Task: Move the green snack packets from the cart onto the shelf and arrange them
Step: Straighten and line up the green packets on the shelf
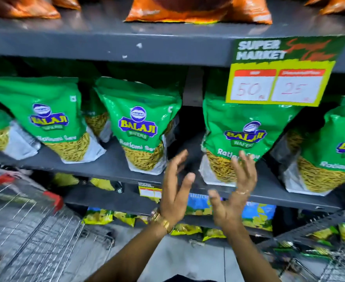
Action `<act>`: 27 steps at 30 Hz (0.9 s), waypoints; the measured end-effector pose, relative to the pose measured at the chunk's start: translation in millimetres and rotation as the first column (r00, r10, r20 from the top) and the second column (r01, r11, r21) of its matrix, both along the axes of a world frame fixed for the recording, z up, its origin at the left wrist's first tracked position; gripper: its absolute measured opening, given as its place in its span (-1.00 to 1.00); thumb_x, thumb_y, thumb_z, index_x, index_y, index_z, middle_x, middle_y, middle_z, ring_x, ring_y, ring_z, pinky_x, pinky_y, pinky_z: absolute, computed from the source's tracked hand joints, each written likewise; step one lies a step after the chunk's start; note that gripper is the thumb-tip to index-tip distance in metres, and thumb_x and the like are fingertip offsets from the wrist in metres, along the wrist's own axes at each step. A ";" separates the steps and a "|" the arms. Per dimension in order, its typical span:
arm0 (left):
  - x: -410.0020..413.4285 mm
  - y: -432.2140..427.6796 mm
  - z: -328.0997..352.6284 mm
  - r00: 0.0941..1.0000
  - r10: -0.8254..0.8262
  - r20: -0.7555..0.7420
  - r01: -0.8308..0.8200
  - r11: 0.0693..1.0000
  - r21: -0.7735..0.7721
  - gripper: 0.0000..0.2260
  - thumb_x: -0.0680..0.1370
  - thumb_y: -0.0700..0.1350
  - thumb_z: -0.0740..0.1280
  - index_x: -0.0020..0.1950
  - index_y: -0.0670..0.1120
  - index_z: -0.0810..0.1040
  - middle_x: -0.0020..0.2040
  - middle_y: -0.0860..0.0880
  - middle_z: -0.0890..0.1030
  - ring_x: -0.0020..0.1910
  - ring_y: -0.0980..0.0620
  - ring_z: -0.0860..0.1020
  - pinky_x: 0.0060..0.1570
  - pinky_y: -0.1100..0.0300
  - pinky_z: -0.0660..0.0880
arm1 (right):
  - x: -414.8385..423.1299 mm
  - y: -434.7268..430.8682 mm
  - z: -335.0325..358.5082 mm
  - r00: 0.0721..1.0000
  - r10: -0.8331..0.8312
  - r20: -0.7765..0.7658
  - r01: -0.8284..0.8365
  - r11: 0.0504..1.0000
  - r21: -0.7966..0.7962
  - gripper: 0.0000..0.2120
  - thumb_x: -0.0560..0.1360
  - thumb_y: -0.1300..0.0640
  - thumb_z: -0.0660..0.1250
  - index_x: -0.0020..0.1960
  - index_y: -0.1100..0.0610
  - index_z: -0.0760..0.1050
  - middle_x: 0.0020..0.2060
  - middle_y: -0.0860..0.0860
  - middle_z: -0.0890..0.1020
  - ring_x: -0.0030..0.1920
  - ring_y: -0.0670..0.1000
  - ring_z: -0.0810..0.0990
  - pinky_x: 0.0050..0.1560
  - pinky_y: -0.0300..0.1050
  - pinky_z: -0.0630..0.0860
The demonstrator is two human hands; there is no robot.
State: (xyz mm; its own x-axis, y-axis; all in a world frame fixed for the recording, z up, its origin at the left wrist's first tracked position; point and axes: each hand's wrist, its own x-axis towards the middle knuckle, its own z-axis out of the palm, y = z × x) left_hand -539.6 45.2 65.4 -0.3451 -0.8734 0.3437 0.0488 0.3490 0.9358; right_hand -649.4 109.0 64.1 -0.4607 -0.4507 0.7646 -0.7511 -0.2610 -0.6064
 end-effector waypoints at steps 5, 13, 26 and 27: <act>58.5 -25.3 2.0 0.969 0.226 -0.100 -0.238 0.962 -0.135 -0.44 0.54 0.31 0.16 0.48 0.10 0.23 0.39 -0.16 0.40 0.33 -0.16 0.43 0.34 0.01 0.38 | 54.4 -33.5 -2.0 0.979 0.205 0.006 -0.204 0.973 0.110 -0.42 0.53 -0.25 0.16 0.46 -0.02 0.24 0.50 -0.12 0.21 0.53 0.07 0.16 0.53 -0.03 0.07; 84.4 -148.2 -11.6 0.968 0.183 -0.174 -0.106 0.919 0.379 -0.40 0.51 0.35 0.14 0.43 0.02 0.36 0.42 0.06 0.45 0.41 0.12 0.42 0.50 -0.12 0.25 | 84.7 -126.5 -21.1 0.774 0.196 0.603 -0.407 0.882 0.236 0.06 0.32 -0.49 0.22 0.56 0.14 -0.01 0.56 -0.03 0.08 0.55 -0.12 0.05 0.58 -0.05 0.01; 75.2 -162.0 -15.0 0.951 -0.046 -0.306 0.206 0.831 0.517 -0.35 0.34 0.51 0.21 0.18 0.08 0.60 0.09 0.12 0.70 0.15 0.13 0.63 0.41 0.00 0.39 | 71.8 -162.9 -3.7 0.538 0.222 0.813 -0.434 0.900 0.042 -0.04 0.21 -0.49 0.34 0.38 0.14 0.37 0.33 0.17 0.50 0.30 0.14 0.53 0.34 0.19 0.47; 75.7 -161.4 -16.5 0.952 -0.061 -0.300 0.217 0.825 0.522 -0.28 0.31 0.53 0.24 0.24 0.06 0.58 0.14 0.07 0.69 0.20 0.07 0.62 0.42 -0.03 0.39 | 73.3 -164.4 0.0 0.507 0.238 0.828 -0.436 0.900 0.008 -0.04 0.16 -0.51 0.36 0.34 0.12 0.39 0.27 0.15 0.54 0.21 0.09 0.59 0.24 0.07 0.56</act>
State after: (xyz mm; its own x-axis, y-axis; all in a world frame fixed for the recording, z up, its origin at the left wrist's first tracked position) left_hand -463.8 -116.2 48.8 -0.4441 -0.8926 -0.0774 0.3240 -0.2406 0.9150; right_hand -576.1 -55.5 64.1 -0.6058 -0.7944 0.0428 0.1839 -0.1922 -0.9640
